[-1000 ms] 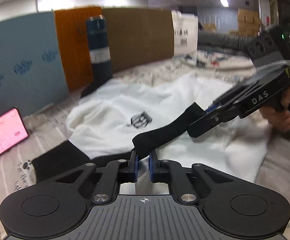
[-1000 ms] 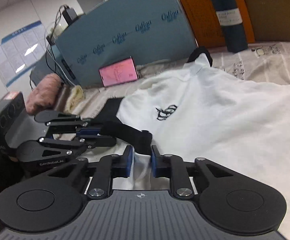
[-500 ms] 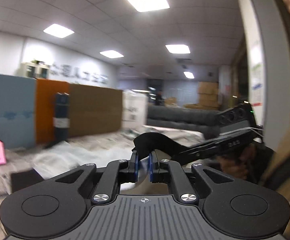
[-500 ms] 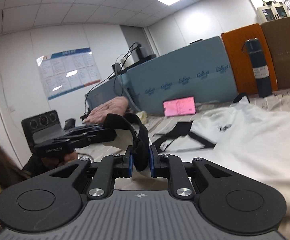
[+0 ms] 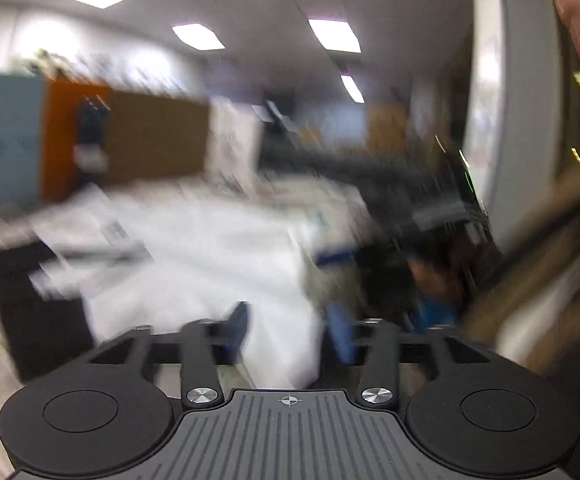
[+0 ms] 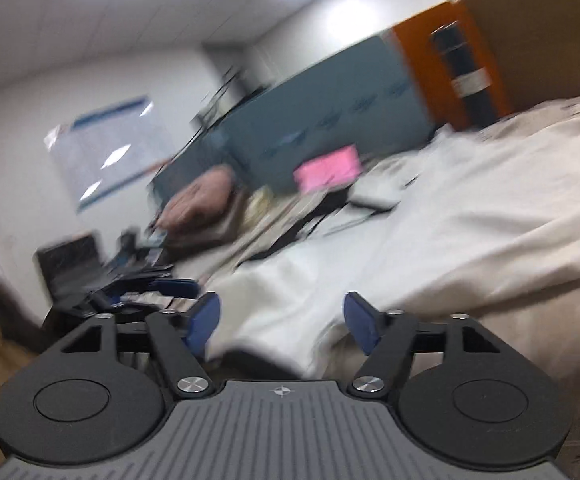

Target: Fold clothes

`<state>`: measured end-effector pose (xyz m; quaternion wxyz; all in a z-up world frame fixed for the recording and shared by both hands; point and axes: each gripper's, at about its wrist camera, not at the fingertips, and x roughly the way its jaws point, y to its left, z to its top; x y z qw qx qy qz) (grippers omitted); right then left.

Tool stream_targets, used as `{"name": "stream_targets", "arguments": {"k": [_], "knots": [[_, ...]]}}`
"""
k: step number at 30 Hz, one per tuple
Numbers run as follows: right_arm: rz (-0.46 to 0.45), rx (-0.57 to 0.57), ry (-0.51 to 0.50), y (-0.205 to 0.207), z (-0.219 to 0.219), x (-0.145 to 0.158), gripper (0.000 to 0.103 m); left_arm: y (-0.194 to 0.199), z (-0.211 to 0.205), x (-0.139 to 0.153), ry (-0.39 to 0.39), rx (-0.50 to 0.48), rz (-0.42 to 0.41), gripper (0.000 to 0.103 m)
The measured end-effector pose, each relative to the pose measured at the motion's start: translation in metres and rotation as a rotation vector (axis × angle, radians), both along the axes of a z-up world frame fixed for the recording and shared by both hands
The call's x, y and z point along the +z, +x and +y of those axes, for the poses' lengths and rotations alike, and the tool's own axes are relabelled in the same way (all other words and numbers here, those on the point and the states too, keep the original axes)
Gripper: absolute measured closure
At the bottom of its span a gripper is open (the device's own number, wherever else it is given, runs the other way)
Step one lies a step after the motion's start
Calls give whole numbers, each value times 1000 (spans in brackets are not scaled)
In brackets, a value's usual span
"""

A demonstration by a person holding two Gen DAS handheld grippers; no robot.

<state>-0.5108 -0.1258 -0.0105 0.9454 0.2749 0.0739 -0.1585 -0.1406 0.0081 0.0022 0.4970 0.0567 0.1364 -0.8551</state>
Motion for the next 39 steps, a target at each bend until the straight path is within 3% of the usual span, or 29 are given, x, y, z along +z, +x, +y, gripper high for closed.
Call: {"name": "stream_targets", "arguments": {"k": [3, 5, 7, 10, 13, 15, 19, 25, 33, 39], "knots": [[-8, -255, 31, -16, -20, 7, 31, 7, -24, 29, -57, 141, 161, 34], [12, -391, 49, -19, -35, 10, 29, 11, -46, 47, -40, 191, 300, 25], [50, -488, 46, -18, -48, 14, 23, 9, -64, 66, -10, 193, 401, 23], [161, -619, 33, -10, -61, 18, 23, -3, -80, 95, 9, 176, 469, 19], [269, -677, -42, 7, -73, 18, 19, -17, -93, 124, 14, 159, 517, 14], [349, -699, -106, 15, -81, 18, 19, -29, -94, 144, -21, 140, 517, 14], [452, -597, -172, 12, -105, 21, 19, -42, -91, 172, -118, 79, 504, 9], [625, -376, -272, 19, -115, 21, 15, -46, -87, 182, -184, 81, 465, 4], [697, -120, -340, 35, -123, 30, 15, -38, -63, 186, -255, 87, 485, 3], [827, 41, -357, 55, -131, 27, 14, -30, -41, 187, -352, 77, 488, 0]]}}
